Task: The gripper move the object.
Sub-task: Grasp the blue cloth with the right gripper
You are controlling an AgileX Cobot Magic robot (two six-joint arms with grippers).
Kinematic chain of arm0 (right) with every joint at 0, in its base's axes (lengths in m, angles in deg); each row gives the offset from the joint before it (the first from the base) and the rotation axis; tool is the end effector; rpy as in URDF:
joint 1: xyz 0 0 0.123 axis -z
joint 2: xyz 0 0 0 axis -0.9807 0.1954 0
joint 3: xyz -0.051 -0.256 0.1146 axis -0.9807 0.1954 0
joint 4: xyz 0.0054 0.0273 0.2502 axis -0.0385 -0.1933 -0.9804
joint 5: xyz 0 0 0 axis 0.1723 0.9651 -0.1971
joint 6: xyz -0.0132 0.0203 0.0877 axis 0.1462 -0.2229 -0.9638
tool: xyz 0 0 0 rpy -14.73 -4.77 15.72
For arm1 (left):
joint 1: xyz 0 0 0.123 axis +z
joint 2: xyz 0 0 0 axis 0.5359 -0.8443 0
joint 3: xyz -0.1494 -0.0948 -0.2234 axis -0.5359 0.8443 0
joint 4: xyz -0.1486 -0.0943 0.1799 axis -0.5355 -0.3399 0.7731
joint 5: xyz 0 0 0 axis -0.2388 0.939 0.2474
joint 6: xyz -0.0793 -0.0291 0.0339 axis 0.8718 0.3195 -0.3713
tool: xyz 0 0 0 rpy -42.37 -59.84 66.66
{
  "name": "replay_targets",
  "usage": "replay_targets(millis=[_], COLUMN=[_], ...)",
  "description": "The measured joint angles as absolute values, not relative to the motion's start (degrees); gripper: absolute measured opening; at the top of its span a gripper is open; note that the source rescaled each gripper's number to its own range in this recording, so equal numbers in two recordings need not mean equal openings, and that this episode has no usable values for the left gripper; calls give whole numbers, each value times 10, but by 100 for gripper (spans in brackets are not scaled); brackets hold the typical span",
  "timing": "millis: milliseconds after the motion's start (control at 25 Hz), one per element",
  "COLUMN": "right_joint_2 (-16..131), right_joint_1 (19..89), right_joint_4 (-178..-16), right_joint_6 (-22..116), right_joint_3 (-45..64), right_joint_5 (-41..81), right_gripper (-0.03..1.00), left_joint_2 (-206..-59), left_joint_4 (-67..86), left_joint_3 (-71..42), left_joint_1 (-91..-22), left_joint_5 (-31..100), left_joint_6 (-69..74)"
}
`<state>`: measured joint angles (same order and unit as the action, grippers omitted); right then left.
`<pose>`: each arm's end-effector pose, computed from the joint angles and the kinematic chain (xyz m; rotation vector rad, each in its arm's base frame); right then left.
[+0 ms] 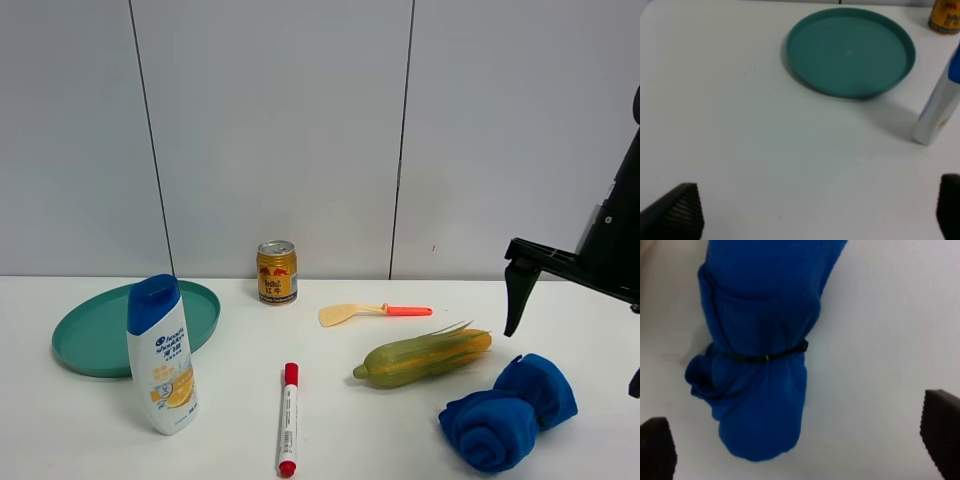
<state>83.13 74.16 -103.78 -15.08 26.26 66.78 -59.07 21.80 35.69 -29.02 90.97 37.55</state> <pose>0.3131 0.0446 0.1979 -1.1257 -2.8802 -0.3489 -0.0068 -0.0020 0.2805 -0.0713 2.0224 0.0055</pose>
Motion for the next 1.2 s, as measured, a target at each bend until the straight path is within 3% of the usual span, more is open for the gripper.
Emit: replay_targets(millis=[600,1200], right_joint_2=[904,943], right_joint_1=[693,688], right_joint_4=[-1059,-1043], right_joint_6=[-155,-162], right_joint_3=[262,262], right_joint_5=[590,571], right_gripper=[100,98], left_joint_2=[-591,-591], left_joint_4=[218,218], left_joint_3=[357,357], left_joint_1=[-290,-290], left_joint_5=[910,910], left_joint_6=[376,376])
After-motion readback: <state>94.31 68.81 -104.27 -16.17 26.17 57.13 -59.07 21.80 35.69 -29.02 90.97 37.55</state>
